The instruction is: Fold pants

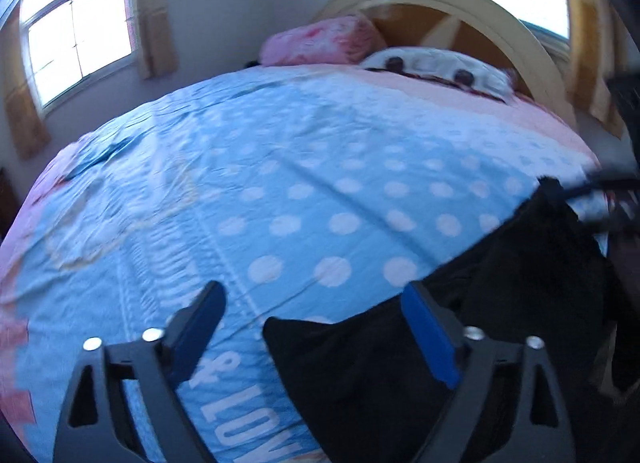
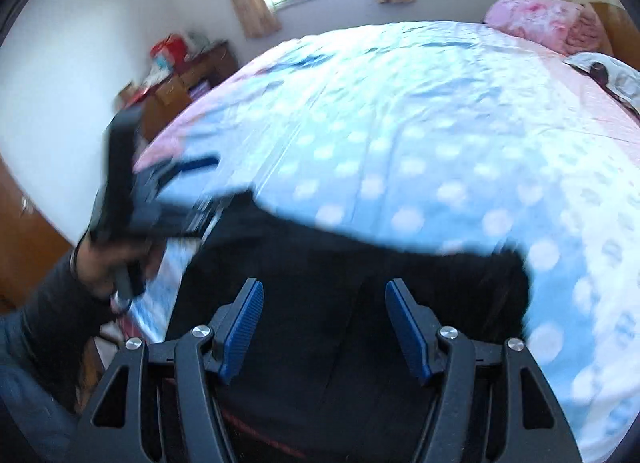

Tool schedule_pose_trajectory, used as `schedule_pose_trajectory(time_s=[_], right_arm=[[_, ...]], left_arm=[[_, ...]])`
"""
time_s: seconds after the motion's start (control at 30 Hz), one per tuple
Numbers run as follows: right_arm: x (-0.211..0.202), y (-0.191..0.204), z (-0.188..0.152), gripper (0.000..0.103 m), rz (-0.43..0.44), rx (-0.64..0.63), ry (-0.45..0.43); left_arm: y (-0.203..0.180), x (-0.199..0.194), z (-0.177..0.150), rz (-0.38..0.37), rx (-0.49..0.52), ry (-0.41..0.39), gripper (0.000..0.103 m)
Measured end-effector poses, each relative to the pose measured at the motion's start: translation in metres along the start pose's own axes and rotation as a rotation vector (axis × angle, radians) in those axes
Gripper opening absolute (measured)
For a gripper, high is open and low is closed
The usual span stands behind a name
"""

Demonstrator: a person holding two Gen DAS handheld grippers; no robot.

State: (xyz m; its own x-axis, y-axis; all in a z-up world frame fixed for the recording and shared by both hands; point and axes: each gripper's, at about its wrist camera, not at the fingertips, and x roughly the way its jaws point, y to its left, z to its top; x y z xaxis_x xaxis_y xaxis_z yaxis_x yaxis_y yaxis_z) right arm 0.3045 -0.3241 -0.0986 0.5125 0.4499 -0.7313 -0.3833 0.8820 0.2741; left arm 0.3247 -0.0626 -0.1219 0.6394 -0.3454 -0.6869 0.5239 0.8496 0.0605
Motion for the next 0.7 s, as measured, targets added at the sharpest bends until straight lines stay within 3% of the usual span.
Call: schedule_pose_trajectory(time_s=[0.03, 0.1, 0.2, 0.33, 0.4, 0.47, 0.57, 0.7], right_arm=[[0.003, -0.003, 0.007, 0.055, -0.041, -0.020, -0.011], [0.012, -0.007, 0.015, 0.051, -0.096, -0.039, 0.001], [0.022, -0.006, 0.010, 0.051, -0.073, -0.058, 0.064], [0.017, -0.002, -0.013, 0.051, -0.120, -0.082, 0.096], [0.014, -0.006, -0.022, 0.051, -0.116, -0.061, 0.092], [0.018, -0.011, -0.027, 0.051, -0.117, -0.032, 0.108], [0.025, -0.014, -0.032, 0.051, -0.128, -0.016, 0.119], [0.027, -0.011, -0.037, 0.051, -0.139, -0.031, 0.102]], left_arm=[[-0.005, 0.004, 0.001, -0.033, 0.040, 0.010, 0.067], [-0.013, 0.010, 0.002, -0.081, 0.074, 0.030, 0.058], [-0.032, 0.011, -0.001, -0.144, 0.138, 0.050, 0.057], [-0.049, 0.016, 0.002, -0.209, 0.191, 0.060, 0.057], [-0.056, 0.025, 0.003, -0.204, 0.222, 0.085, 0.057], [-0.058, 0.042, 0.002, -0.243, 0.214, 0.147, 0.043], [-0.056, 0.049, 0.001, -0.292, 0.168, 0.168, 0.040], [-0.055, 0.048, -0.001, -0.303, 0.157, 0.168, 0.040]])
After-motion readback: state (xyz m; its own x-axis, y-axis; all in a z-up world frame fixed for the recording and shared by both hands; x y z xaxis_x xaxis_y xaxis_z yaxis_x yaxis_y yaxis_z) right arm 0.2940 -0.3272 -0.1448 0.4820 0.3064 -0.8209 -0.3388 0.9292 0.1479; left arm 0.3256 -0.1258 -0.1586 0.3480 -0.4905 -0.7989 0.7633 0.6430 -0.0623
